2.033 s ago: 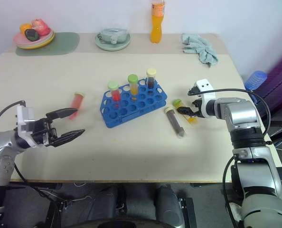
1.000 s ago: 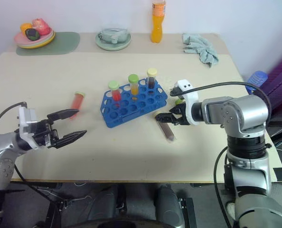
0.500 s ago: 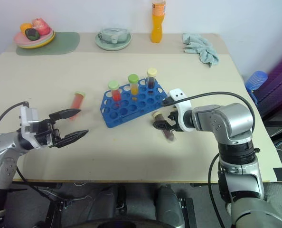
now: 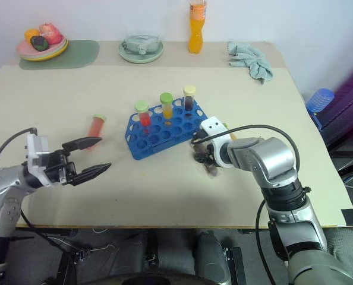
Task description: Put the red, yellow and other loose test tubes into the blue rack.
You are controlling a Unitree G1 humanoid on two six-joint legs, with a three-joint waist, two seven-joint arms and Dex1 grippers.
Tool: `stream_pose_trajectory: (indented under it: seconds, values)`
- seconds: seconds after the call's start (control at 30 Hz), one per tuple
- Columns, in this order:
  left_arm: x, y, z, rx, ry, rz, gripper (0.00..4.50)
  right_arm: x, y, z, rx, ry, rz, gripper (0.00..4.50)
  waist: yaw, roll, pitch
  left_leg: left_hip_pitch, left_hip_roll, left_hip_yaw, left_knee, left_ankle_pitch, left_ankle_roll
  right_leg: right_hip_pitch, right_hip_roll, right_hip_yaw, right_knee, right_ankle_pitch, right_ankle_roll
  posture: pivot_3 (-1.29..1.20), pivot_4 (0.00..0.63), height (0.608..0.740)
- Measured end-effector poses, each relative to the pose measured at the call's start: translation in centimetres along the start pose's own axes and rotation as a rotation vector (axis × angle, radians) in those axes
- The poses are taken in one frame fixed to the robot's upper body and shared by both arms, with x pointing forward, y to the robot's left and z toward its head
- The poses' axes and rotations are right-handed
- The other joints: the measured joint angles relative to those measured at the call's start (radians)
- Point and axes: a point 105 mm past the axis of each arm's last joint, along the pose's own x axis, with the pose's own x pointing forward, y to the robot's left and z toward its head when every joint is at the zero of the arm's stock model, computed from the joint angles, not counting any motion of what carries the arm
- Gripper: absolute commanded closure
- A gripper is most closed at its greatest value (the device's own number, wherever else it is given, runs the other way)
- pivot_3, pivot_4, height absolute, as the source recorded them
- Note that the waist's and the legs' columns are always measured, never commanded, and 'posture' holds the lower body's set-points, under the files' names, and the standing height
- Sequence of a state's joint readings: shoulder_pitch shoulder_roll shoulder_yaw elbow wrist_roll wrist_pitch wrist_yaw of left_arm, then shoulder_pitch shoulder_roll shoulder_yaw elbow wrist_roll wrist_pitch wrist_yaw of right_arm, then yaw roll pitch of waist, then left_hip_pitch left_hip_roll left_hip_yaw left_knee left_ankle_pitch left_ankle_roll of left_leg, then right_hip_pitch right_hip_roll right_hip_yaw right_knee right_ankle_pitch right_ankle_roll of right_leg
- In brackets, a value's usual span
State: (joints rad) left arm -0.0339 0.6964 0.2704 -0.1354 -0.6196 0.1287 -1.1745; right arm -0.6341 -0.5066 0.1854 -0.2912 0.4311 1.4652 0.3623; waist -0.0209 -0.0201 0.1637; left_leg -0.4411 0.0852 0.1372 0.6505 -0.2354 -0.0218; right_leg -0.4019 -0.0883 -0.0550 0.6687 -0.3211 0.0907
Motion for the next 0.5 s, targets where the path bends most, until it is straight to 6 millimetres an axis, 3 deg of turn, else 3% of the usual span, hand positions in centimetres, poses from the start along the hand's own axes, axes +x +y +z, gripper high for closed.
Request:
stream_pose_trajectory:
  seconds: [0.1, 0.17, 0.23, 0.27, 0.5]
  values:
    - [-0.01, 0.02, -0.02, -0.001, 0.0, 0.003, 0.24, 0.12, 0.01, -0.03, -0.056, 0.001, -0.022, 2.35, 0.0, 0.0, 0.0, 0.0, 0.0, 0.0, 0.0, 0.0, 0.0, 0.0, 0.0, 0.0, 0.0, 0.0, 0.0, 0.0, 0.15, 0.74]
    - [-0.02, 0.04, -0.02, -0.001, 0.001, 0.006, 0.24, 0.21, 0.05, -0.04, -0.082, -0.002, -0.028, 2.82, -0.001, 0.0, 0.0, 0.0, 0.0, 0.0, 0.0, 0.0, 0.0, 0.0, 0.0, 0.0, 0.0, 0.0, 0.0, 0.0, 0.15, 0.74]
    - [-0.02, 0.0, -0.03, -0.001, 0.001, 0.006, 0.24, 0.3, 0.2, 0.05, -0.099, -0.009, -0.022, 3.59, -0.001, 0.0, 0.0, 0.0, 0.0, 0.0, 0.0, 0.0, 0.0, 0.0, 0.0, 0.0, 0.0, 0.0, -0.001, 0.0, 0.15, 0.74]
    - [-0.02, 0.01, -0.03, -0.001, 0.001, 0.007, 0.24, 0.32, 0.23, 0.07, -0.103, -0.01, -0.021, 3.7, -0.001, -0.001, 0.0, 0.0, 0.0, 0.0, 0.0, 0.0, 0.0, 0.0, 0.0, 0.0, 0.0, 0.0, -0.001, 0.0, 0.15, 0.74]
    - [0.14, 0.02, 0.22, 0.006, 0.0, 0.014, 0.24, 0.14, 0.62, 0.75, -0.173, -0.076, 0.022, 3.7, 0.001, 0.0, 0.0, 0.0, 0.0, 0.0, 0.0, 0.0, 0.001, 0.0, 0.0, 0.0, 0.0, 0.0, -0.001, 0.0, 0.15, 0.74]
